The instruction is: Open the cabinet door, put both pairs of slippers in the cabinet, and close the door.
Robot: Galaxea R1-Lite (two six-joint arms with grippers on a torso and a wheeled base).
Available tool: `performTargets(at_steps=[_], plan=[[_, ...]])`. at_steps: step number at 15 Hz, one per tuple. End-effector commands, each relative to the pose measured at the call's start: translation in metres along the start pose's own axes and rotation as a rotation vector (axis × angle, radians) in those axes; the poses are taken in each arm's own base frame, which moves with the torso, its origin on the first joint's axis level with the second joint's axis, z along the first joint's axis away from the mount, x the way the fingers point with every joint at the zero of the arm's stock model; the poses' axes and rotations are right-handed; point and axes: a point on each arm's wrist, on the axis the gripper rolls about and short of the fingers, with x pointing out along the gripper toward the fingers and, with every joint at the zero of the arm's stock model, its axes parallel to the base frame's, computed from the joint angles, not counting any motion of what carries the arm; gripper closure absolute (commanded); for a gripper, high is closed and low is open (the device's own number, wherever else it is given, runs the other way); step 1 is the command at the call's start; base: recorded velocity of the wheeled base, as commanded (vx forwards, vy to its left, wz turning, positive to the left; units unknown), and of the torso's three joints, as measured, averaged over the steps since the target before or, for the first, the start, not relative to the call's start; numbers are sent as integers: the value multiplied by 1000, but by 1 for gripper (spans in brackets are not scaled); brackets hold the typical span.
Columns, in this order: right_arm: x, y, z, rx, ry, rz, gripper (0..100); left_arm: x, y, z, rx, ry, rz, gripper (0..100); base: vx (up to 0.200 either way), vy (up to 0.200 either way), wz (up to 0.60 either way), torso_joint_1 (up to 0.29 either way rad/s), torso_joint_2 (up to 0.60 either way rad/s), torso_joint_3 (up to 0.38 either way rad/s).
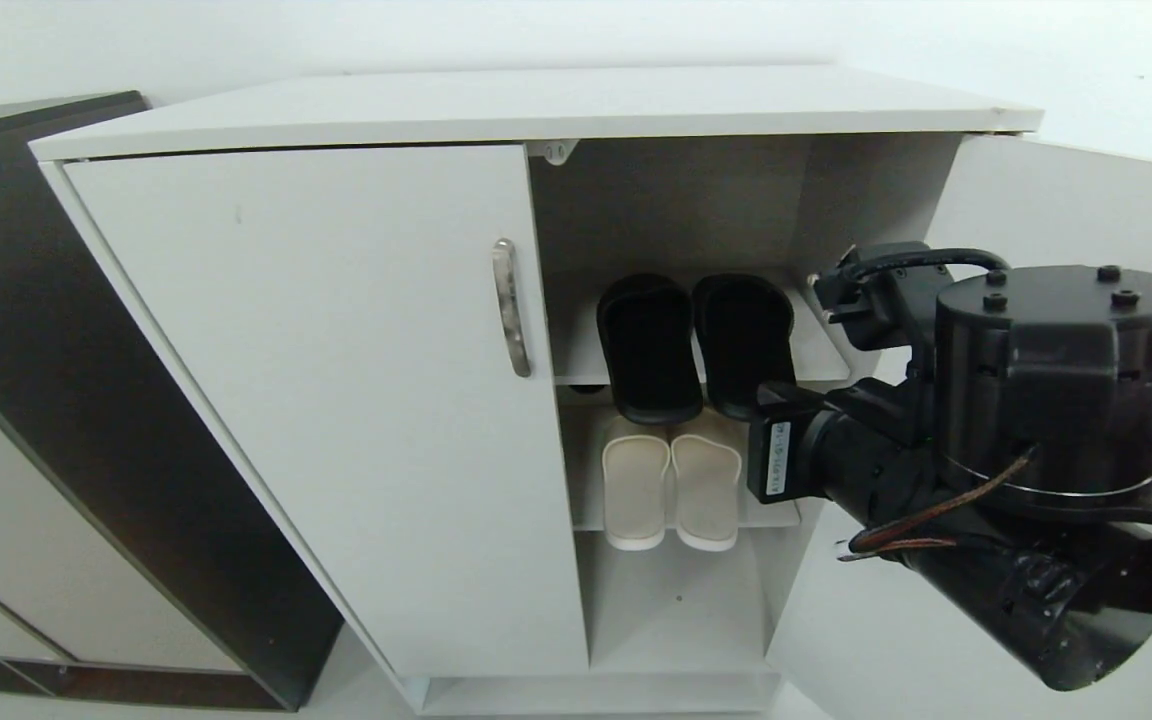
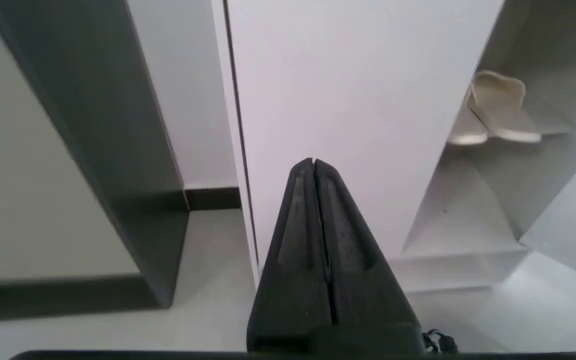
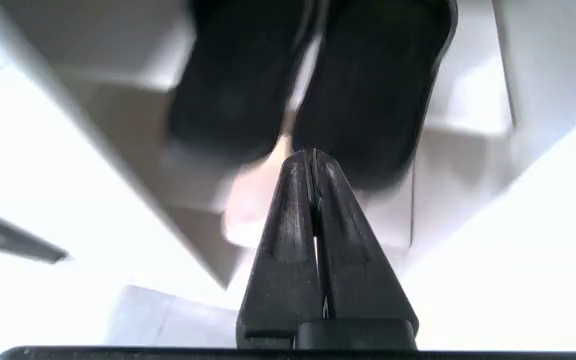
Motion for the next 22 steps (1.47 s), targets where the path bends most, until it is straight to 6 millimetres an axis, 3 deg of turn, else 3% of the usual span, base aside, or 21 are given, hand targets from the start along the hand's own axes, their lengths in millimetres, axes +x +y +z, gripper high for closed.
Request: performTargets(at_steps=[1, 19, 22], plan=[[1, -1, -3, -7, 8, -5, 100, 0, 0, 0, 0, 1, 0, 100, -200, 0, 0, -2, -2, -2], [7, -7, -15, -49, 5, -24, 100, 0, 0, 0, -2, 1, 0, 100, -200, 0, 0, 1, 2, 3], [7, -7, -15, -52, 6, -24, 100, 0, 0, 0, -2, 1, 0, 100, 0, 0, 0, 0, 0, 0]])
